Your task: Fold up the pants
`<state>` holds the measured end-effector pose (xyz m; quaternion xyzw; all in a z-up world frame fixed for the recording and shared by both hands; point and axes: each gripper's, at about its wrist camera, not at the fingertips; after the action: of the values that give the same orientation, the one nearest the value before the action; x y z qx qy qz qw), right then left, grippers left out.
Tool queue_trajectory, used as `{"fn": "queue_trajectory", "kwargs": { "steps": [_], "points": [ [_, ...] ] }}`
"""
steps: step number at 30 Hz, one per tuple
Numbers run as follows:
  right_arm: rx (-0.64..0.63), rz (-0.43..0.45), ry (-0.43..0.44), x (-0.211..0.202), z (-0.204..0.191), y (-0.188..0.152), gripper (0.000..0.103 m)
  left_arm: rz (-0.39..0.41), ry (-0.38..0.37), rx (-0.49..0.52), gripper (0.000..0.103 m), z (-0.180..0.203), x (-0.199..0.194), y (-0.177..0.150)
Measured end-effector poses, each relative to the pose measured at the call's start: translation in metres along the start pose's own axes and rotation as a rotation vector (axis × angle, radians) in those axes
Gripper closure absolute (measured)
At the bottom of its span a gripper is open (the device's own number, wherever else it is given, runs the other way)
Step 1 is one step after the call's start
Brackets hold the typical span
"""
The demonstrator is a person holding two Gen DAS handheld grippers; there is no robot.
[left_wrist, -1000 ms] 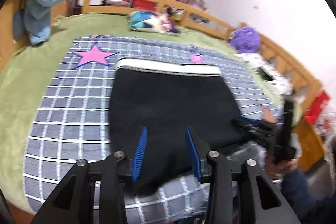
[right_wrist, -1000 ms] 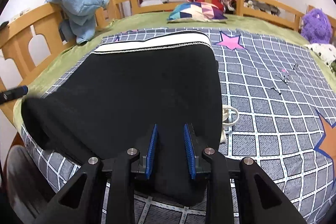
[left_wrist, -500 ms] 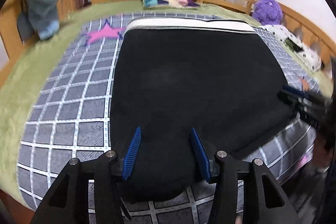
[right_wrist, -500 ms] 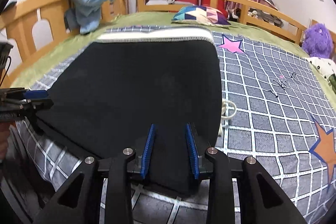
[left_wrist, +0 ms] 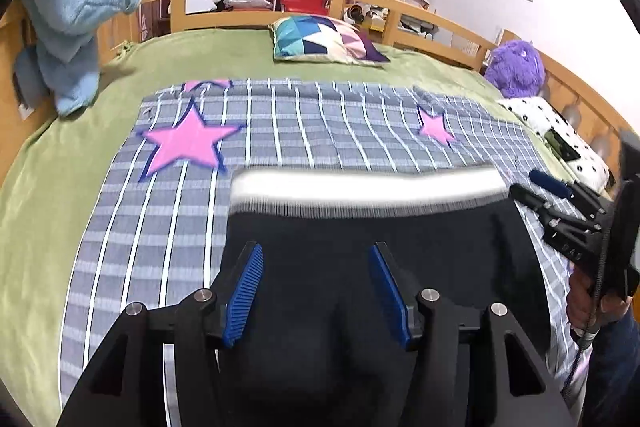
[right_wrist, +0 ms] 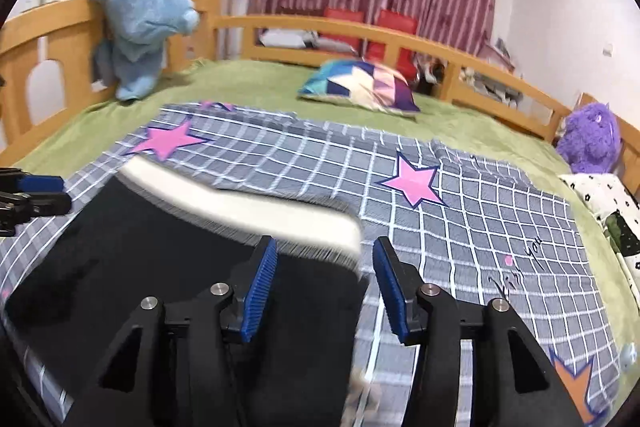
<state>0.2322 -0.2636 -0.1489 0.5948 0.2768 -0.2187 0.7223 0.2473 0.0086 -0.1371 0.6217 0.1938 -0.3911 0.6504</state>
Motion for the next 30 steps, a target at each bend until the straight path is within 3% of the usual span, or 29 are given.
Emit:
{"fn": "queue_trajectory", "kwargs": {
  "steps": [3,6,7,9,11,15,18,20,22,25,27,28,30],
  "points": [
    [0.074,-0.108,0.027,0.039,0.019,0.011,0.045,-0.001,0.010,-0.032,0.049,-0.008,0.020,0.021],
    [0.145,-0.203,0.177,0.073,0.030,0.001,0.068,-0.009,-0.023,-0.074,0.050,-0.016,0.034,0.027],
    [0.143,-0.180,0.179,0.072,0.032,0.000,0.082,-0.014,-0.021,-0.077,0.050,-0.017,0.037,0.028],
    [0.181,-0.120,0.247,0.061,0.047,0.001,0.086,-0.013,-0.025,-0.074,0.050,-0.016,0.041,0.028],
    [0.329,-0.104,0.340,0.053,0.071,-0.007,0.086,-0.004,-0.044,-0.066,0.050,-0.014,0.041,0.027],
    [0.247,-0.167,0.197,0.078,0.055,-0.026,0.086,-0.031,-0.035,-0.034,0.050,-0.004,0.052,0.027],
    [0.270,-0.157,0.224,0.061,0.064,-0.011,0.082,-0.025,-0.030,-0.012,0.049,0.002,0.053,0.028],
    [0.264,-0.079,0.168,0.041,0.061,0.004,0.082,-0.012,-0.025,-0.009,0.050,0.005,0.056,0.034],
    [0.222,-0.056,0.193,0.038,0.049,0.014,0.082,-0.023,-0.023,-0.009,0.049,0.009,0.067,0.039],
    [0.144,-0.086,0.233,0.058,0.016,0.018,0.082,-0.051,0.091,0.049,0.049,0.019,0.090,0.039],
    [0.060,-0.121,0.152,0.082,-0.003,0.009,0.083,-0.058,0.166,0.094,0.049,0.020,0.104,0.035],
    [0.050,-0.142,0.129,0.092,-0.004,0.005,0.083,-0.061,0.157,0.081,0.049,0.016,0.105,0.035],
    [0.130,-0.156,0.183,0.097,0.012,0.007,0.086,-0.055,0.126,0.046,0.049,0.005,0.101,0.037]
  ]
}}
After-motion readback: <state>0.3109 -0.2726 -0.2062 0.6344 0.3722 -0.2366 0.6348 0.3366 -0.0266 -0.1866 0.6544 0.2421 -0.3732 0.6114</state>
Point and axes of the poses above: each gripper's, at about its wrist camera, not at the fingertips, and x roughly the way its jaws point, z to its right, y to its top, and after that the axes turned 4 degrees about -z, right-handed
